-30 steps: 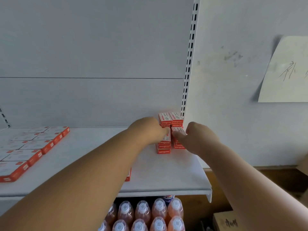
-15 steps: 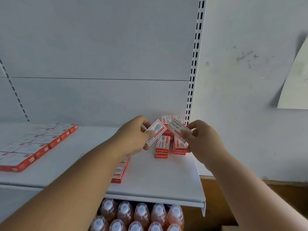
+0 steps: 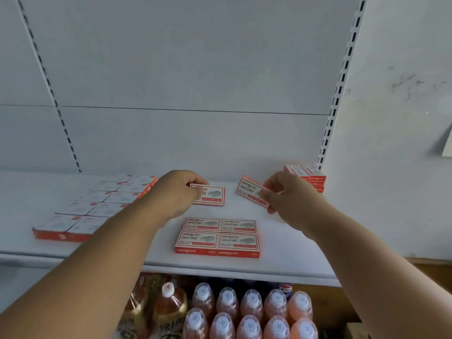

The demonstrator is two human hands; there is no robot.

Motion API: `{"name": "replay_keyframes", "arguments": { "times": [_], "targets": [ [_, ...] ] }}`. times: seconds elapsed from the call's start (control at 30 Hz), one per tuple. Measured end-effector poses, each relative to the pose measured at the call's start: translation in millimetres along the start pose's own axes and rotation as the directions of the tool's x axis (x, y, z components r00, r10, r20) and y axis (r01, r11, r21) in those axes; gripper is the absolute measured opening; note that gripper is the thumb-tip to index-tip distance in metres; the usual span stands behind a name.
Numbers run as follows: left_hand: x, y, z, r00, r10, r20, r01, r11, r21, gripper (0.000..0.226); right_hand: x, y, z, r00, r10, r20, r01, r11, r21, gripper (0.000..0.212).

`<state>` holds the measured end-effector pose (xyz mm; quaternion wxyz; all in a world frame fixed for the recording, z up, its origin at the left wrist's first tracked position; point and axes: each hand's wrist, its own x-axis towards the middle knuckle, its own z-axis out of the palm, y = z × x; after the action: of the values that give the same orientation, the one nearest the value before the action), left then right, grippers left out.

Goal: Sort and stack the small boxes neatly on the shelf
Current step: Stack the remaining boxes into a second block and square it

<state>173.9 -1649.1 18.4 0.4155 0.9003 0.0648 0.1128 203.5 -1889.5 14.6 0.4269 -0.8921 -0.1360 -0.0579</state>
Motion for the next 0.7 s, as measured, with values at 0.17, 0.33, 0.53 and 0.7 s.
{"name": "replay_keyframes", "arguments": {
  "times": [0.17, 0.33, 0.53, 0.7],
  "targets": [
    [18, -25, 6, 0.995, -0.016, 0.094, 0.004, 0.993, 0.121, 0.008, 5, -6, 29, 0.994, 0.105, -0.003, -0.105, 0.989, -0.104, 0.008],
    [25, -32, 14, 0.987, 0.07, 0.141, -0.106, 0.96, 0.261, 0.01, 10, -5, 40, 0.98, 0.197, 0.03, -0.187, 0.962, -0.201, 0.008],
    [24, -37, 14, 0.972, 0.153, 0.18, -0.211, 0.903, 0.373, 0.013, 17, -17, 46, 0.975, 0.174, 0.138, -0.093, 0.885, -0.456, 0.024],
    [24, -43, 12, 0.985, 0.122, 0.119, -0.164, 0.874, 0.458, 0.015, 16, -13, 41, 0.977, 0.171, 0.126, -0.079, 0.843, -0.532, 0.021]
  ]
}}
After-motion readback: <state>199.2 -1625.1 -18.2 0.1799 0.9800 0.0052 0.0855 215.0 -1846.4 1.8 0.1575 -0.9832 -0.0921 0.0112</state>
